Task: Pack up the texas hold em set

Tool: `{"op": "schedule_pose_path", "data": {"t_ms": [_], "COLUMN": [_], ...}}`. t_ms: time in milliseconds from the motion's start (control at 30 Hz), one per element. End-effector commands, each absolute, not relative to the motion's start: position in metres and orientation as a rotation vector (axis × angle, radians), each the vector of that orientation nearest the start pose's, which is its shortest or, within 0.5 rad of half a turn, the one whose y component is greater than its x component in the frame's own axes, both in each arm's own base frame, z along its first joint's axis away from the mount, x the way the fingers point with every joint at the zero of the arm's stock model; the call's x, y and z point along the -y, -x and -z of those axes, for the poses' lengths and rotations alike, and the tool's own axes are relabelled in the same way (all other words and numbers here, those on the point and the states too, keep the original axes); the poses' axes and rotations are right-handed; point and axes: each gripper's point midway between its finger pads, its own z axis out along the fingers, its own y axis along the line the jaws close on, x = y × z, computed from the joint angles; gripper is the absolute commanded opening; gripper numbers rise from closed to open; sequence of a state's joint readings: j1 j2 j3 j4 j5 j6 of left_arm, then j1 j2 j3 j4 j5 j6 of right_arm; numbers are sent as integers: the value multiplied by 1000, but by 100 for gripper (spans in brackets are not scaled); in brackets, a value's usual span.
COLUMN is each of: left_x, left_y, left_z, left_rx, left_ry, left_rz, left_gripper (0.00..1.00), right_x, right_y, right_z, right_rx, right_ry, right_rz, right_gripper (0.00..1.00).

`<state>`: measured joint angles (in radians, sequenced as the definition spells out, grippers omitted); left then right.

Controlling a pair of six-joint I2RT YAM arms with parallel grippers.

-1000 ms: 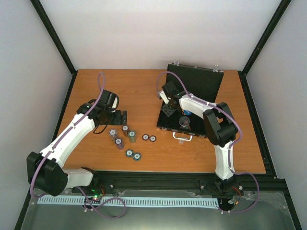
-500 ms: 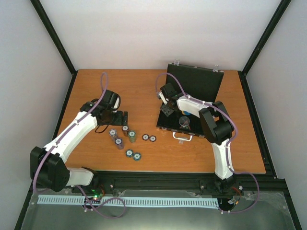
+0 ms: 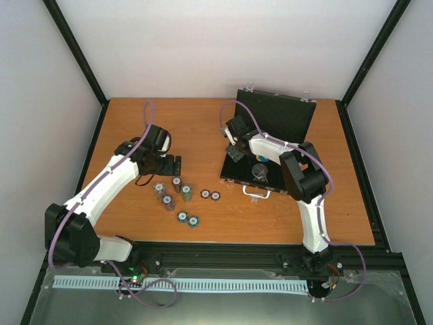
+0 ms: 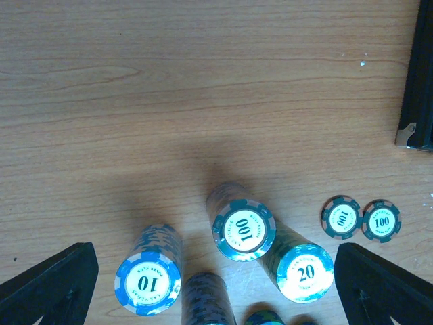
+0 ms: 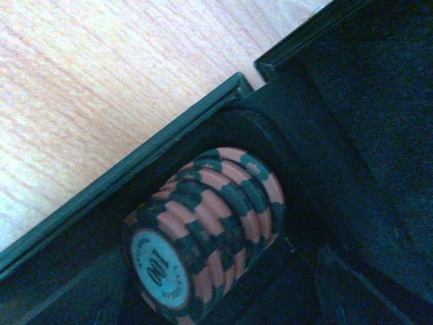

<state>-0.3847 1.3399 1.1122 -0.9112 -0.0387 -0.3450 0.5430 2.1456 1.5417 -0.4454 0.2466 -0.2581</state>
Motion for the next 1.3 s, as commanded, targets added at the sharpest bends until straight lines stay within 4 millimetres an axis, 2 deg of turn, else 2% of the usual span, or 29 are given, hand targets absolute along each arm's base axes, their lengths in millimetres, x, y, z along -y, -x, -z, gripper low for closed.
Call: {"op": "schedule_pose_path", "data": {"t_ms": [0,133,367,500,567,733,833,933,1033,1100,1267], "left_x": [117,119,122,118,115,109,107,107,105,104,101], "left_y": [-307,-308,-310,-306,-304,-299,-297,-296,-294,-291,-285], "left_z": [-169,-172,-179,-186,-188,-194,-201,-207,-210,-212,-215], "left_rx": [-2659,-2648,-2632,-2613,-2608,-2591,-2569,-2553,-2544,-2535,-2522], "left_ry": [-68,-76,-90,-99,-101,-100,-95,-91,-83,-76,-63], "left_rz": [173,190,211,194,184,159,160,168,171,172,178], "left_gripper": [98,99,99,100,100,100,100,100,100,100,100], "right_x": [-245,-248,-246,-239,-235,-225,-223,-229,-232,-236,-274], "right_y": [-456,-450,-456,-457,-455,-444,-435,-422,-403,-385,-319], "right_z": [-58,-81,-113,-130,-136,-152,-164,-173,-173,-170,-160], "right_rx": [-2392,-2374,-2366,-2383,-2404,-2449,-2471,-2501,-2557,-2564,-2580], "right_ry": [979,993,941,874,845,764,693,660,648,688,857], "right_rz": [81,41,60,86,98,99,29,-95,-157,-98,-123], "right_gripper": [79,81,84,96,100,100,100,100,100,100,99]}}
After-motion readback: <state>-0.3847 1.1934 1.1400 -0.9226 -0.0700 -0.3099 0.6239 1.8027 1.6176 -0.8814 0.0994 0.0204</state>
